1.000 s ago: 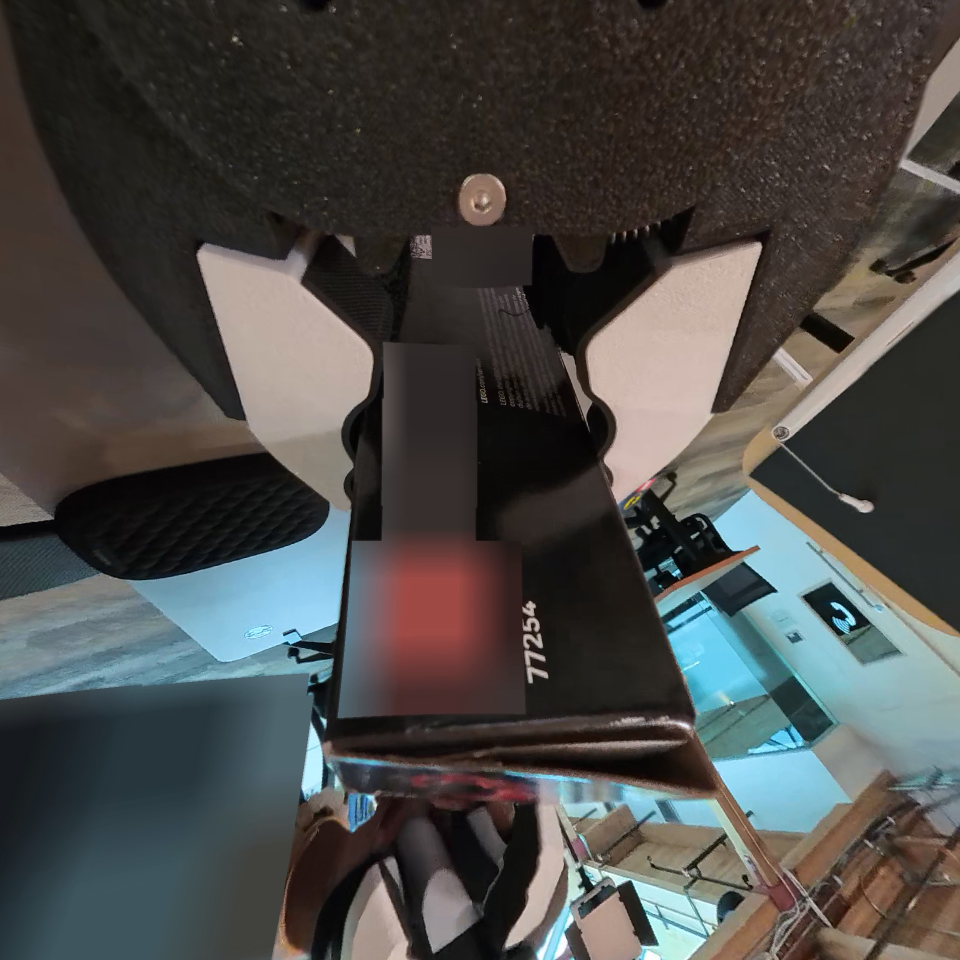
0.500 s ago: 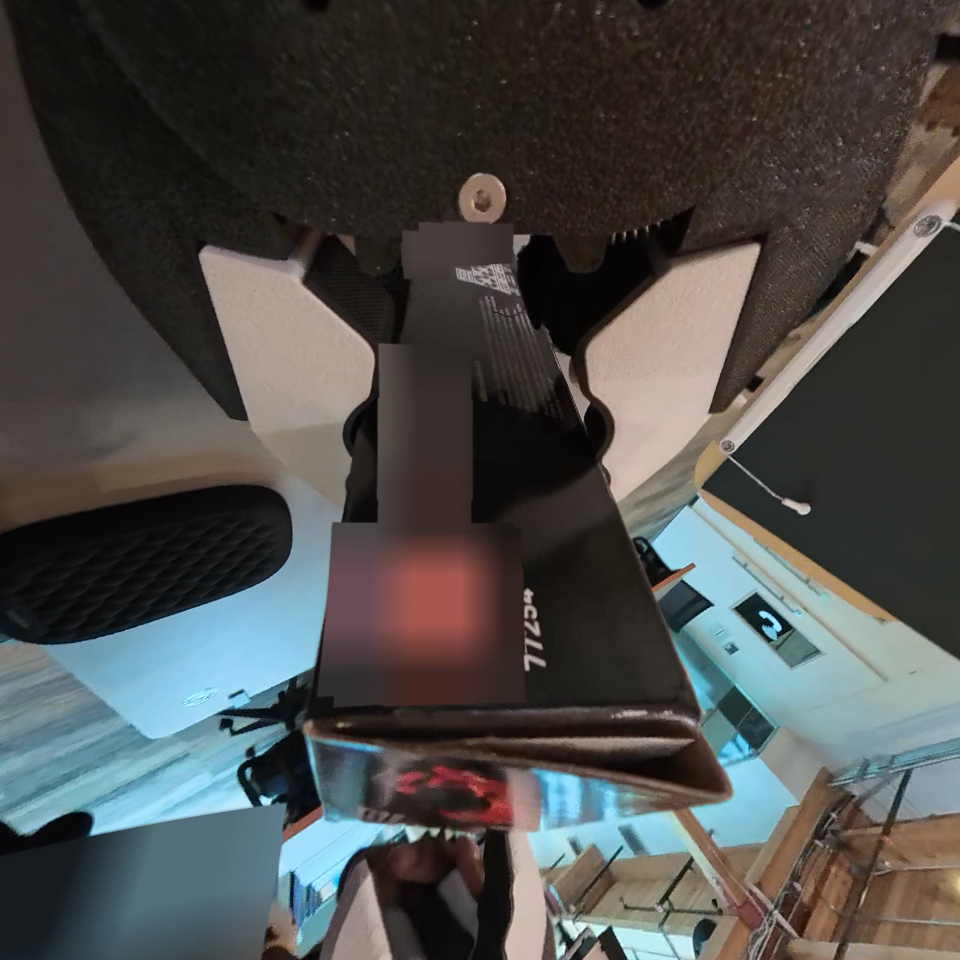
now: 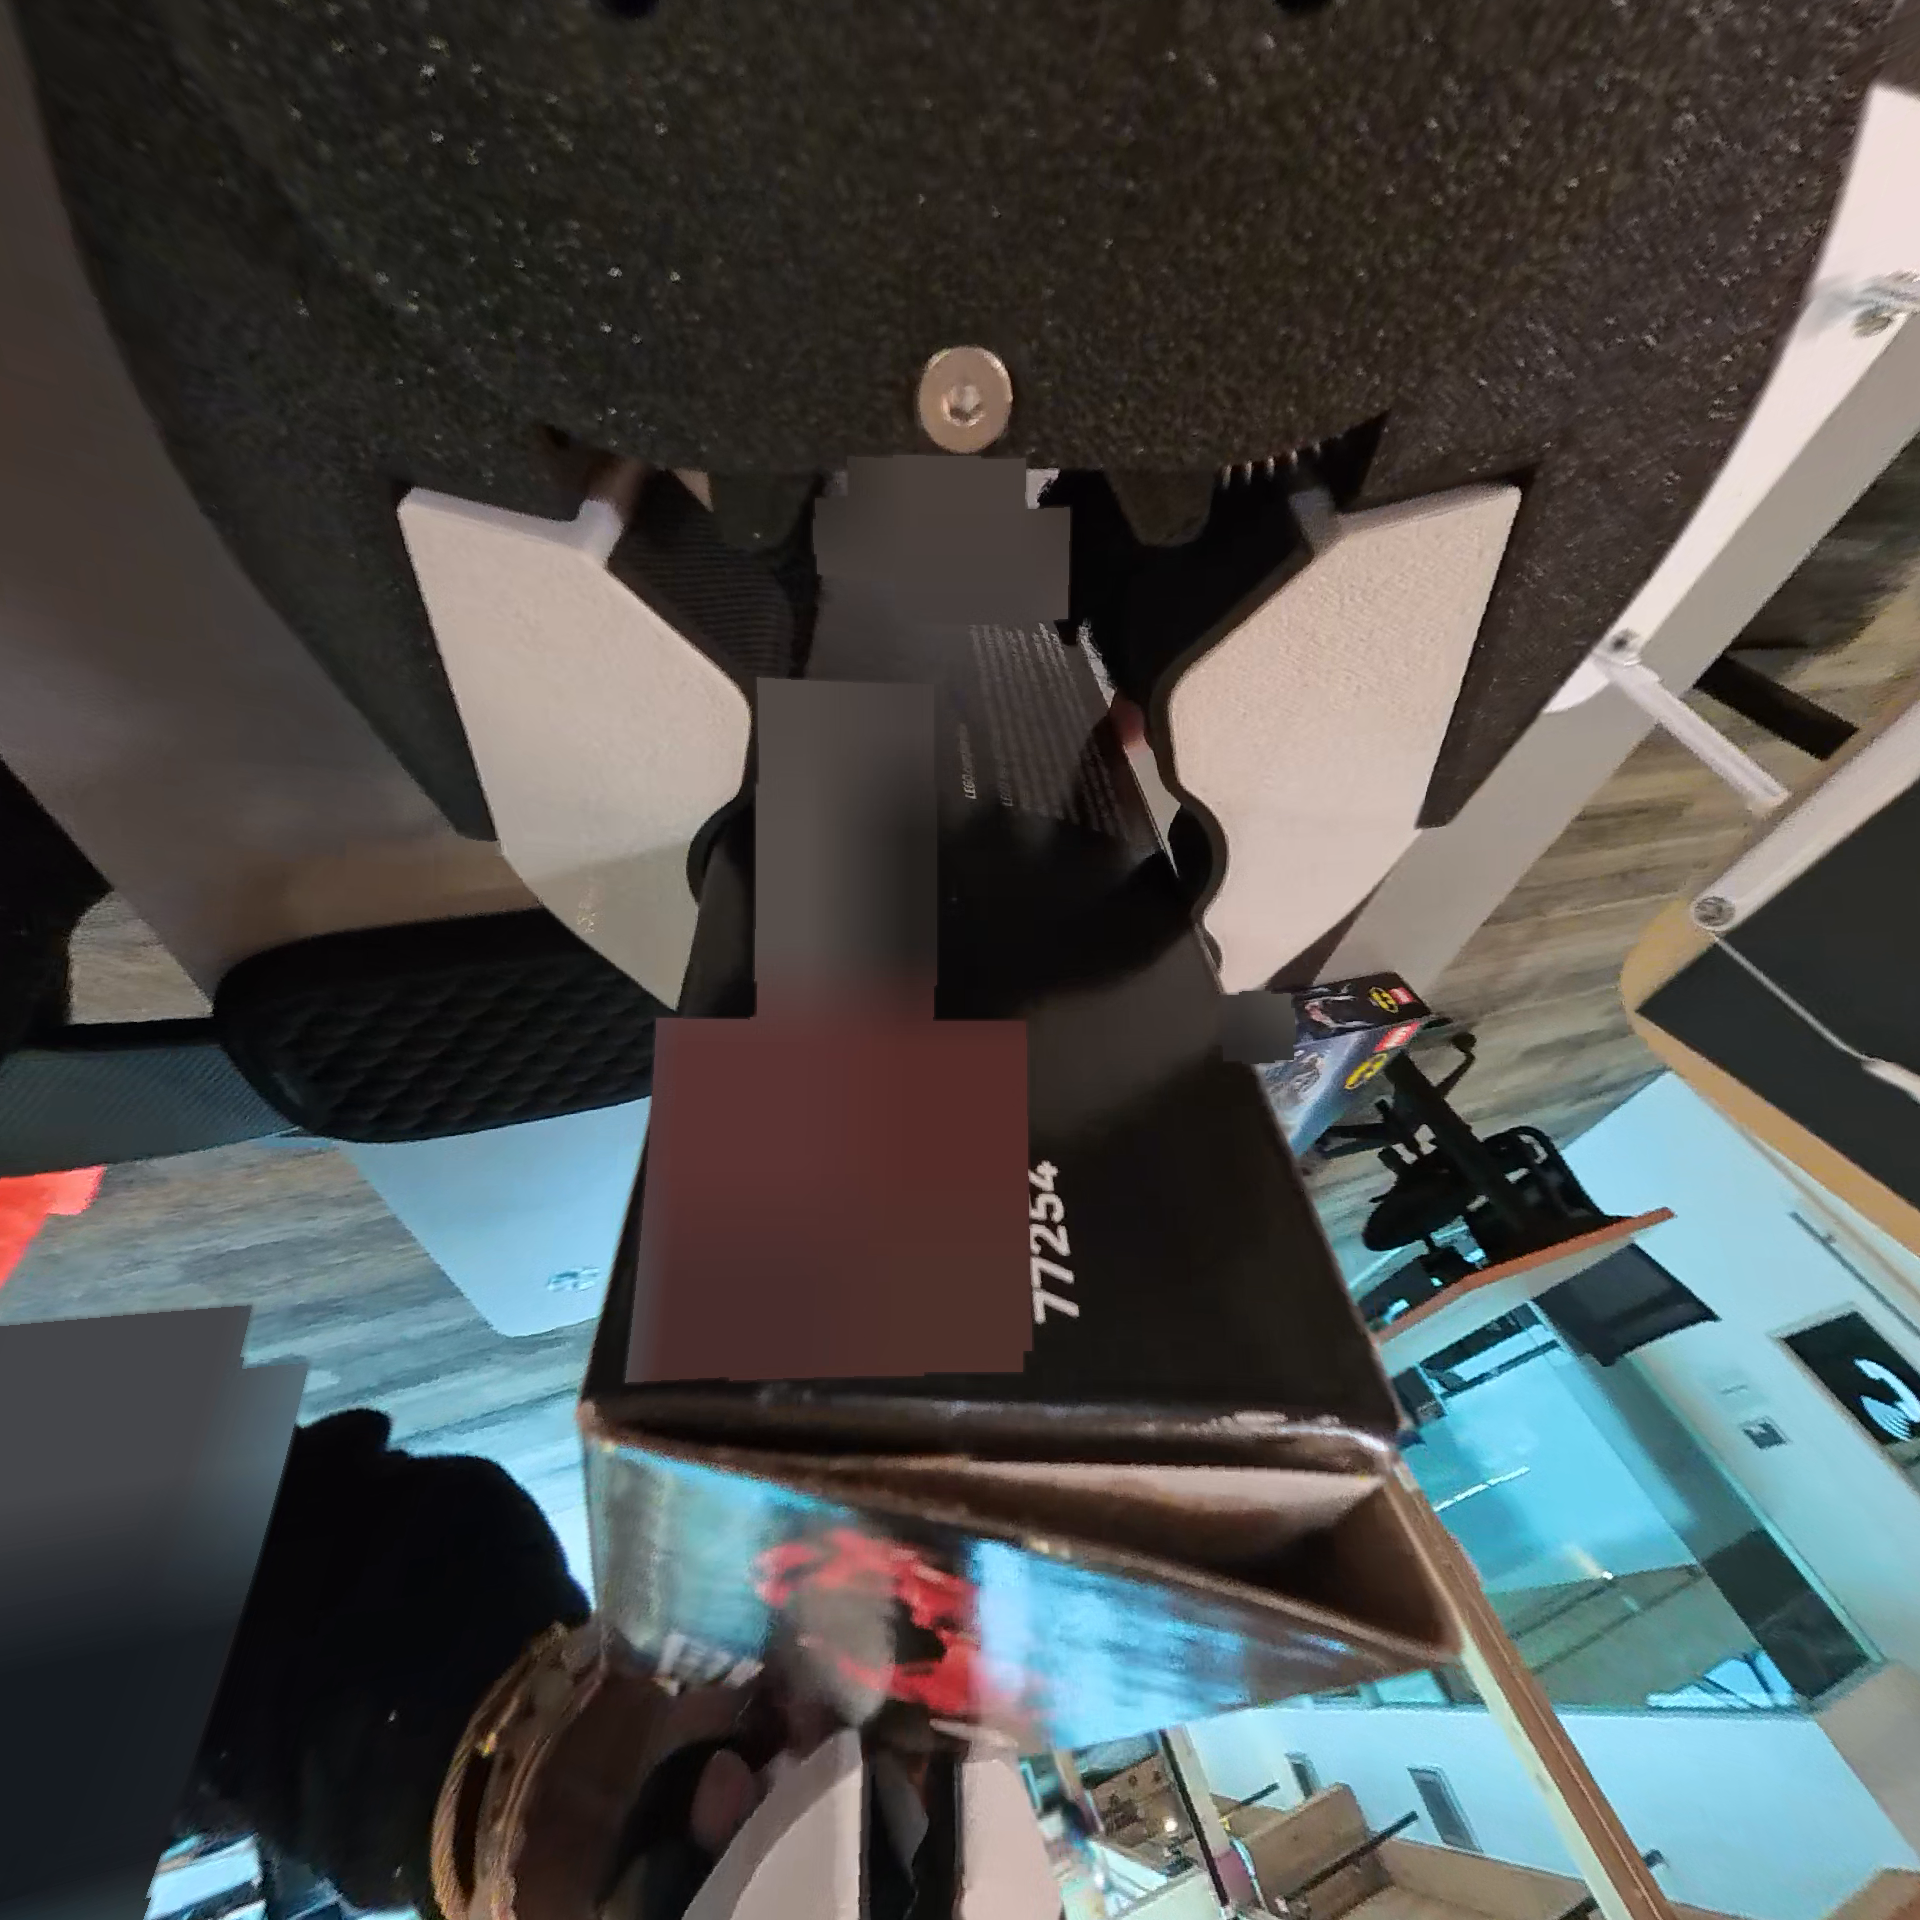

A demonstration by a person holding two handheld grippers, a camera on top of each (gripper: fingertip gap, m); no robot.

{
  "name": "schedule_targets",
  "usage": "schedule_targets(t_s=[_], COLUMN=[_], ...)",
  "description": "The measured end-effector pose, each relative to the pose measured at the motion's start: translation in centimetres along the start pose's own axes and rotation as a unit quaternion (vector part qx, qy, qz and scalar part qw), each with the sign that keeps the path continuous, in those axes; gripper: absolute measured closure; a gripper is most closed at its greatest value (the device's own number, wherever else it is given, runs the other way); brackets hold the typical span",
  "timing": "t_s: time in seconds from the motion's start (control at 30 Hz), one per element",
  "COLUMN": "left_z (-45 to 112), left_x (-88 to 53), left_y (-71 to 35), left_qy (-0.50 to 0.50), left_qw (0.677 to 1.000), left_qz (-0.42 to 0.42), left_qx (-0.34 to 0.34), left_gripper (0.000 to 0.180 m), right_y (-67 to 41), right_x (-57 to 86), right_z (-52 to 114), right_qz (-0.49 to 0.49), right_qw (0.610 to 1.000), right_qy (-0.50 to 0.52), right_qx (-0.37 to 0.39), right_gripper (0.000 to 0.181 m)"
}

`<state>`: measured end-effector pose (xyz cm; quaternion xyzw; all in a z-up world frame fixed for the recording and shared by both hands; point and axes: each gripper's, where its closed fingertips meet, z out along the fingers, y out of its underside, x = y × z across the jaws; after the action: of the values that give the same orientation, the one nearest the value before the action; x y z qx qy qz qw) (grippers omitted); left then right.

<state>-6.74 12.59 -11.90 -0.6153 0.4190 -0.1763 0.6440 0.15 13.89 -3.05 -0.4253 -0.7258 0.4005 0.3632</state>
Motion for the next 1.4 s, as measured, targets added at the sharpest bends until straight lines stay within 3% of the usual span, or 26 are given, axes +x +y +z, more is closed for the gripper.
schedule_targets(t_s=[0.33, 0.4, 0.53, 0.8, 0.97, 1.07, 1.2, 1.27, 1.37, 1.4], left_z=[1.0, 1.3, 1.8, 1.7, 1.8, 2.0, 2.2, 2.1, 2.1, 2.0], left_x=[-0.9, -1.4, -2.1, -2.6, -3.0, -3.0, -2.2, -2.1, -2.1, -2.1], left_y=[0.1, 0.4, 0.5, 0.5, 0.4, 0.3, 0.2, 0.1, 0.0, 0.0], left_qy=[0.033, 0.031, 0.033, 0.007, 0.006, 0.002, 0.007, 0.010, 0.012, 0.014], left_qw=[0.998, 0.996, 0.993, 0.993, 0.992, 0.994, 0.996, 0.996, 0.996, 0.996], left_qz=[-0.056, -0.077, -0.107, -0.119, -0.128, -0.108, -0.079, -0.077, -0.074, -0.073], left_qx=[-0.022, -0.028, -0.018, -0.006, 0.013, 0.027, 0.034, 0.041, 0.043, 0.046], left_gripper=[0.096, 0.096, 0.095, 0.096, 0.097, 0.096, 0.095, 0.096, 0.095, 0.095], right_y=[0.1, -2.5, -2.7, -2.8, 1.0, 3.5, 2.4, 0.9, -0.9, -0.6], right_x=[2.1, 1.6, 2.7, -1.3, -3.1, -1.6, -2.1, -3.0, -1.3, -0.1], right_z=[-1.0, -2.3, -2.6, -2.3, -0.8, 0.1, -0.3, -1.6, -4.2, -4.6], right_qz=[-0.063, -0.110, -0.139, -0.268, -0.189, -0.158, -0.147, -0.142, -0.052, -0.021], right_qw=[0.997, 0.988, 0.986, 0.957, 0.981, 0.985, 0.986, 0.985, 0.985, 0.985], right_qy=[0.024, 0.035, 0.075, 0.083, 0.041, 0.072, 0.059, 0.037, 0.033, 0.039], right_qx=[0.035, 0.100, 0.047, 0.069, 0.033, -0.003, 0.052, 0.093, 0.163, 0.165], right_gripper=[0.171, 0.175, 0.175, 0.177, 0.181, 0.181, 0.180, 0.158, 0.103, 0.096])
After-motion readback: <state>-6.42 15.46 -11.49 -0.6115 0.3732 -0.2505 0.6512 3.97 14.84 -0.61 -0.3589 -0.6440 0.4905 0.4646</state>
